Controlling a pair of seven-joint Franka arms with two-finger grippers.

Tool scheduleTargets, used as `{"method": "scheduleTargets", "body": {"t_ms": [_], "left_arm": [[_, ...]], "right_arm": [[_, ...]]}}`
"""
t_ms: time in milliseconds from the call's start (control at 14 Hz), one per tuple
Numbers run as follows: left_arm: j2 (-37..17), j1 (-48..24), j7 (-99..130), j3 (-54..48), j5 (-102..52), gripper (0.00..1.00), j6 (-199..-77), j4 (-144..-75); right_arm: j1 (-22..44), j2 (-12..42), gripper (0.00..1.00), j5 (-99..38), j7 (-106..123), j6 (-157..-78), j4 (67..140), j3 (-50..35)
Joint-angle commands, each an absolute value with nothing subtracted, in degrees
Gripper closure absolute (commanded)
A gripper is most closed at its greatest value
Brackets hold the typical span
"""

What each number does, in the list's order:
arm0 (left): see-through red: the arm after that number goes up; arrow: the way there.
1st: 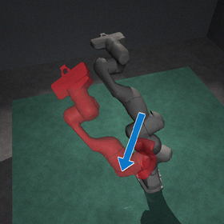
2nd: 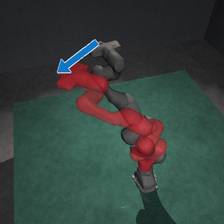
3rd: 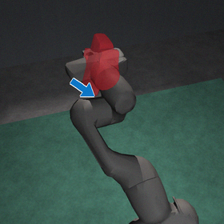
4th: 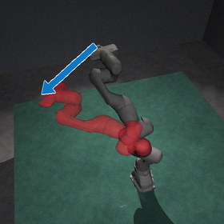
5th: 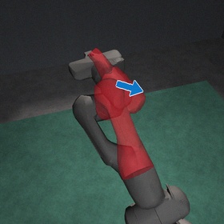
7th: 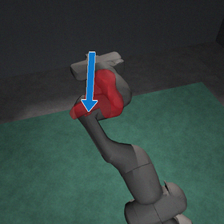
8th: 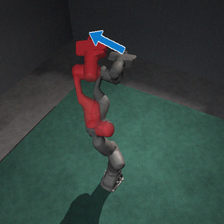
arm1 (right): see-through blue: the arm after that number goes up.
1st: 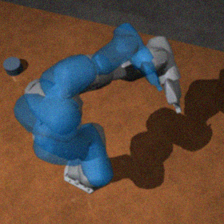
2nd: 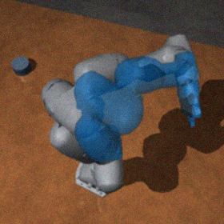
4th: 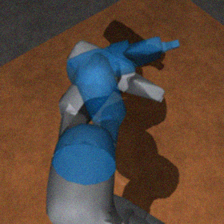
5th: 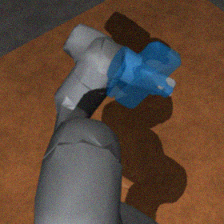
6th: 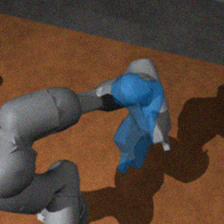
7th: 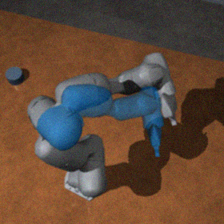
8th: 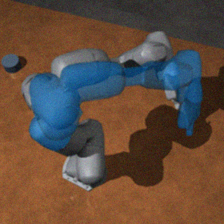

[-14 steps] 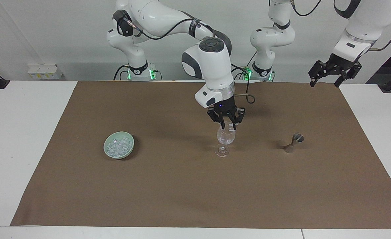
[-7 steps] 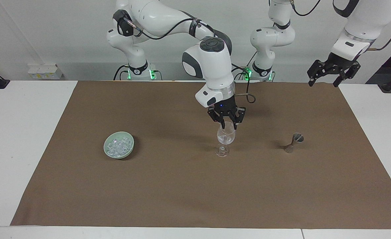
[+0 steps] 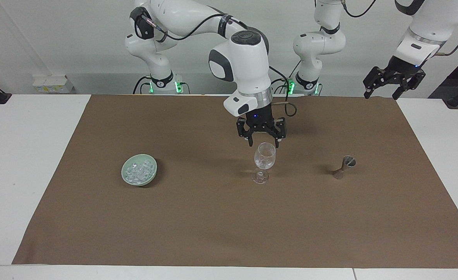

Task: Pour wine and add ice with both arms
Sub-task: 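Tilt the ice cup with the right gripper over the wine glass, then carry the ice cup back and lower it with the right gripper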

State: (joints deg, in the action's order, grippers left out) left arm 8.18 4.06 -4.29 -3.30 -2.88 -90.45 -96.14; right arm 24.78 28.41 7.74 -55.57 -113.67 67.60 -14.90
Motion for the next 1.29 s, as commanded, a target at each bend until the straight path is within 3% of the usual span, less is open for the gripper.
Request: {"method": "scheduleTargets", "body": {"t_ms": [0,571,1214], "left_arm": [[8.61,4.22,-4.57,-3.51,-3.52,0.00,-89.38,-95.54],[8.61,4.22,-4.57,-3.43,-3.43,0.00,-89.38,-95.54],[8.61,4.22,-4.57,-3.43,-3.52,0.00,-89.38,-95.54]], "right_arm": [[22.15,21.64,0.00,8.61,-53.79,-111.62,72.94,-15.29],[10.65,10.29,0.00,7.65,-38.17,-100.64,73.74,-15.38],[1.95,5.02,0.00,7.65,-26.04,-93.01,76.98,-15.47]]}}
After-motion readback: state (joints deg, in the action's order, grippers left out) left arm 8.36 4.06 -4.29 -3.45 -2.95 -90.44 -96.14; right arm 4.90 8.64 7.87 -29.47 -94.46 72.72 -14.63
